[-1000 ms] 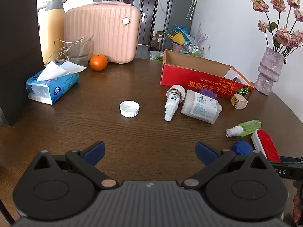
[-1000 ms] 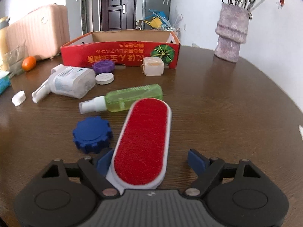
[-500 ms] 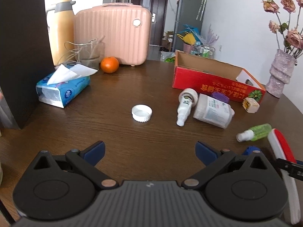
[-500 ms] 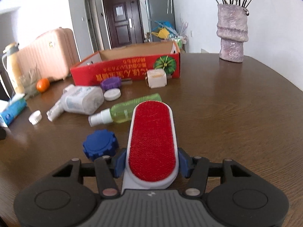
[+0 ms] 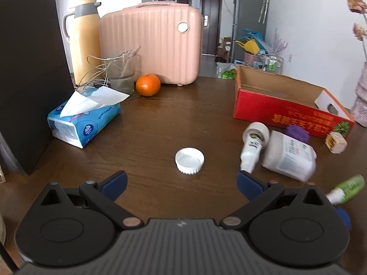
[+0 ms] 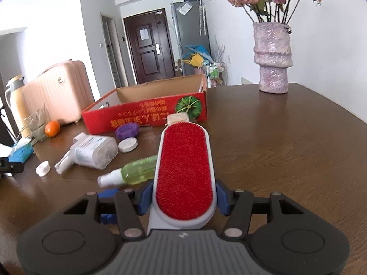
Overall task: Organize rigid objects
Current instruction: 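Lift the lint brush with the right gripper while the left gripper grasps the white cap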
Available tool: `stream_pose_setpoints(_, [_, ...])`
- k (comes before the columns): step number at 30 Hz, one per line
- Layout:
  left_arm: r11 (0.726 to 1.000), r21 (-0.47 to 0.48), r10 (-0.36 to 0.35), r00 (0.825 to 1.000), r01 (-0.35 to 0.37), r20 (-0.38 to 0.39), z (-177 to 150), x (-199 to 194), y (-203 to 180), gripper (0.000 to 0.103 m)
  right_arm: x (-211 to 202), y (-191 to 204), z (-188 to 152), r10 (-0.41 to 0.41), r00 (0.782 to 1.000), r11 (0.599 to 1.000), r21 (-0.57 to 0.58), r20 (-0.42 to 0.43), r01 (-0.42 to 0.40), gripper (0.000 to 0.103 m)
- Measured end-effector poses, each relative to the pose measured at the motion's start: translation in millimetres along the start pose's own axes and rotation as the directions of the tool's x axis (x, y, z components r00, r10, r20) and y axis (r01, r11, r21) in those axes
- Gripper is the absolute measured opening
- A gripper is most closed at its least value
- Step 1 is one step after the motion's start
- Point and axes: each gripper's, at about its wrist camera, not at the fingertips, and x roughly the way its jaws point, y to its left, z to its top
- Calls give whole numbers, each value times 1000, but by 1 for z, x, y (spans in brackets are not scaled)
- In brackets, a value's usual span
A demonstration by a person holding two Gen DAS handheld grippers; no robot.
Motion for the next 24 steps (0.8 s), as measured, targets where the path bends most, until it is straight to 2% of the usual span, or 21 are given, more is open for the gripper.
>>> stream_pose_setpoints(9, [998,-22,59,998,-60,-33,16,51,-1,103,9,-8,8,-22,999,1000,22,35,21,55])
stream_pose_setpoints(20, [999,-49,13,997,-17,-79,16,87,-2,103,14,-10,3,-36,998,999,32,54,34,55])
stream_pose_setpoints(24, [998,-61,3,995,-9,-98,15,91,0,95,16,-9,2,-43,998,999,24,49,42,55])
